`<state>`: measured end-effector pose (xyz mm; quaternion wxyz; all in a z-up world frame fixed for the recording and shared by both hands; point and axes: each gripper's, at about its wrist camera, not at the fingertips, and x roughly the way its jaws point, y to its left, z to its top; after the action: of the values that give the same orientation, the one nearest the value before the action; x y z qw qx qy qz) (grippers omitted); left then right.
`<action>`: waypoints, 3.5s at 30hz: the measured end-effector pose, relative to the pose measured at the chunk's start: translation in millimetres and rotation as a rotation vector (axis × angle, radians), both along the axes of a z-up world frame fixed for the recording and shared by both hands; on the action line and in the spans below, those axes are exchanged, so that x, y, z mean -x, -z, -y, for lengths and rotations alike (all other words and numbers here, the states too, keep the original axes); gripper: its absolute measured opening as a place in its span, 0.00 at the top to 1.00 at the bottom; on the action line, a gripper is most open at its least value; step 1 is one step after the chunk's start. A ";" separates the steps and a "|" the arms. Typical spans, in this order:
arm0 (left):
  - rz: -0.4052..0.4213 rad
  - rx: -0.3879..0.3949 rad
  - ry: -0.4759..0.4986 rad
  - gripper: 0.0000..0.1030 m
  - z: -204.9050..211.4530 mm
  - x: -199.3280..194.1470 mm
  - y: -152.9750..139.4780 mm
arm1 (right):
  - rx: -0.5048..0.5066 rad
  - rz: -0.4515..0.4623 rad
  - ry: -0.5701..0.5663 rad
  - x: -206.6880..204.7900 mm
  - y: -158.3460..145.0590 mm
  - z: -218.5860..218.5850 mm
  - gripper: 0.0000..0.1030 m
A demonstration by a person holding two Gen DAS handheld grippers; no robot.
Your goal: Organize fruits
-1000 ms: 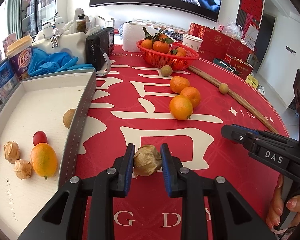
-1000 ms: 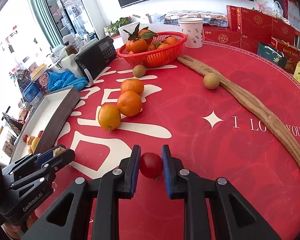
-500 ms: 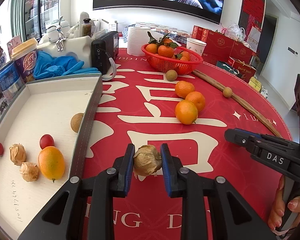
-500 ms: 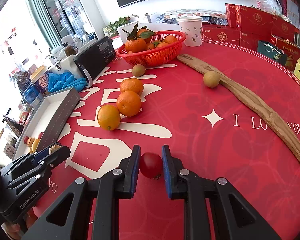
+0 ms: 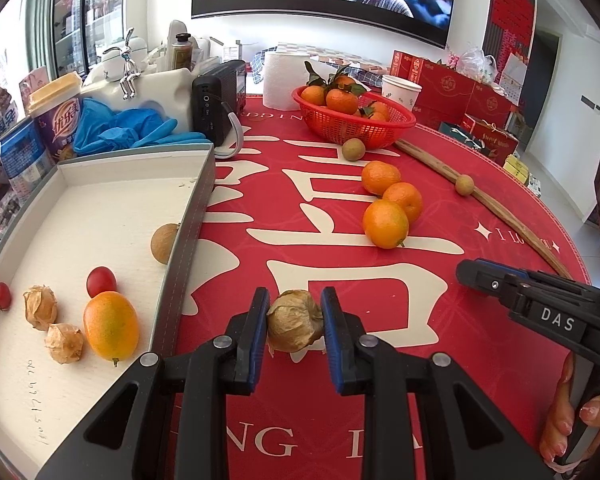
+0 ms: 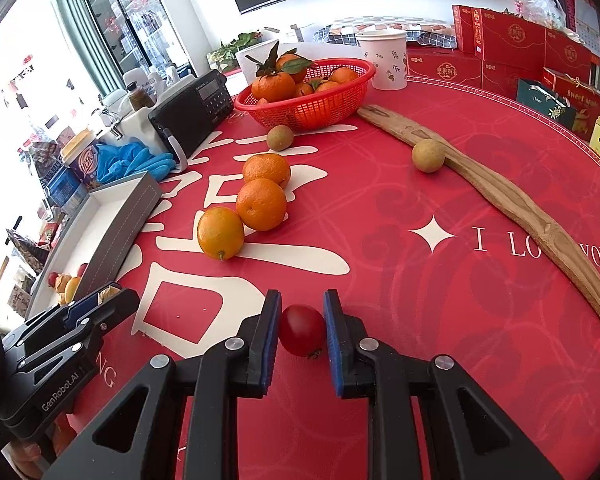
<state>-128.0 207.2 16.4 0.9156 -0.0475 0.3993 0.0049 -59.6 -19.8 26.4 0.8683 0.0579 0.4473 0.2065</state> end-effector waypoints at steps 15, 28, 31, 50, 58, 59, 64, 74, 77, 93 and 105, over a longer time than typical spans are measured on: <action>0.022 0.003 0.003 0.72 -0.5 2.3 -5.2 | -0.009 0.005 -0.004 1.0 -0.6 -2.3 0.78; 0.099 0.039 -0.037 0.72 -27.1 14.5 -29.3 | -0.030 0.059 -0.046 4.6 -19.5 -22.1 0.78; 0.107 0.052 -0.065 0.72 -40.7 18.6 -32.7 | -0.031 0.073 -0.069 6.2 -26.1 -36.7 0.78; 0.085 0.120 -0.370 0.72 -150.8 51.4 -21.6 | -0.068 0.038 -0.342 5.1 -39.4 -188.9 0.78; 0.020 0.129 -0.418 0.71 -170.3 54.3 -4.0 | 0.000 0.019 -0.382 -5.7 -21.0 -240.4 0.78; 0.022 0.125 -0.415 0.69 -170.5 55.2 -3.5 | 0.022 0.007 -0.381 -6.8 -15.8 -243.7 0.78; 0.028 0.103 -0.397 0.69 -169.1 58.2 -2.2 | 0.097 0.043 -0.403 6.7 -14.4 -245.4 0.78; 0.166 0.175 -0.505 0.20 -182.8 78.2 -22.1 | 0.022 0.139 -0.345 3.1 -47.2 -231.9 0.16; 0.210 0.185 -0.485 0.19 -176.3 80.9 -30.7 | -0.072 0.179 -0.300 2.8 -67.9 -207.9 0.00; 0.134 0.099 0.028 0.13 -26.2 42.6 -30.9 | 0.084 0.007 0.107 -7.0 -21.6 -15.0 0.00; -0.097 0.044 0.054 0.12 32.3 -21.8 8.2 | 0.232 -0.058 0.135 -11.5 4.4 36.6 0.00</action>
<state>-106.2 174.8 8.2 0.8937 -0.0567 0.4444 -0.0263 -48.2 -56.4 22.0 0.8678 -0.0072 0.4881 0.0928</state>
